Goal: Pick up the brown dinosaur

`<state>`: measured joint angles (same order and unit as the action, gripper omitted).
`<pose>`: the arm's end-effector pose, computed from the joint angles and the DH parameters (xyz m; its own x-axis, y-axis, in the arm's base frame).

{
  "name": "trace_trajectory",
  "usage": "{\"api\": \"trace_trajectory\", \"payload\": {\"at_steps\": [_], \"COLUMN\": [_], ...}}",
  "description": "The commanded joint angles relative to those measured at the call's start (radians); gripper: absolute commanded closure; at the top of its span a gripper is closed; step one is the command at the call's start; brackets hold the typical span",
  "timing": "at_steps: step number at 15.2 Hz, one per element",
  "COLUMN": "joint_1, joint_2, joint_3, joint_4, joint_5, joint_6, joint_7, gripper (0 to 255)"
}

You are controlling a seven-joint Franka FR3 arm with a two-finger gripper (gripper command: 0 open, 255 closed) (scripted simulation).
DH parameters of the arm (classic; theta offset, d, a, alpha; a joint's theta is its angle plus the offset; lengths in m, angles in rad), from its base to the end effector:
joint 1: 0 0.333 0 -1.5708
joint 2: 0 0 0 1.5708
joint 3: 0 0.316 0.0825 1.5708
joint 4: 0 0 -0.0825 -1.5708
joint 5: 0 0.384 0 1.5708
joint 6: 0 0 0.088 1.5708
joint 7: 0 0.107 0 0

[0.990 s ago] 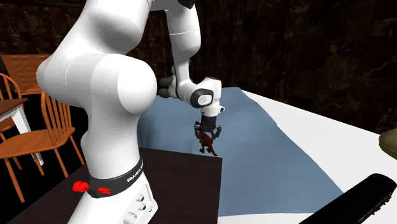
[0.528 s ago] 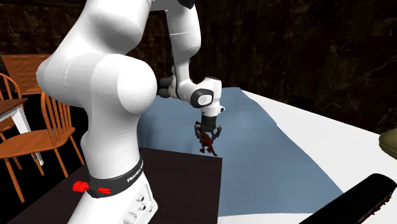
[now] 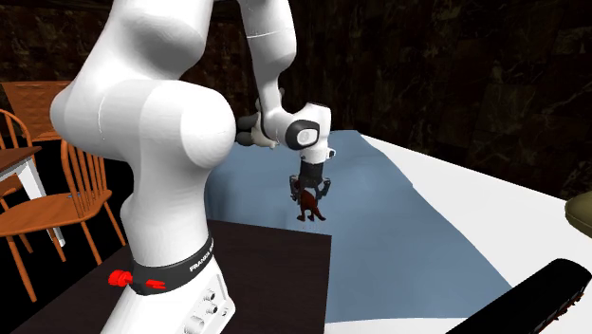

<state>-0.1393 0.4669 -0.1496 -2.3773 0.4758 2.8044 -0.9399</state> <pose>0.4592 -0.1657 0.1272 0.9767 0.2109 0.0396 0.2134 -0.9741 -0.0751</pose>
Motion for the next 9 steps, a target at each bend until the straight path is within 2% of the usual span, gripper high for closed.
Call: {"api": "trace_trajectory", "payload": {"at_steps": [1, 9], "joint_1": [0.014, 0.052], "joint_2": [-0.033, -0.123], "joint_3": [-0.018, -0.069], "joint_4": [-0.013, -0.038], "joint_5": [-0.017, -0.080], "joint_6": [-0.020, -0.084], "joint_7": [0.016, 0.069], "gripper": [255, 255]}}
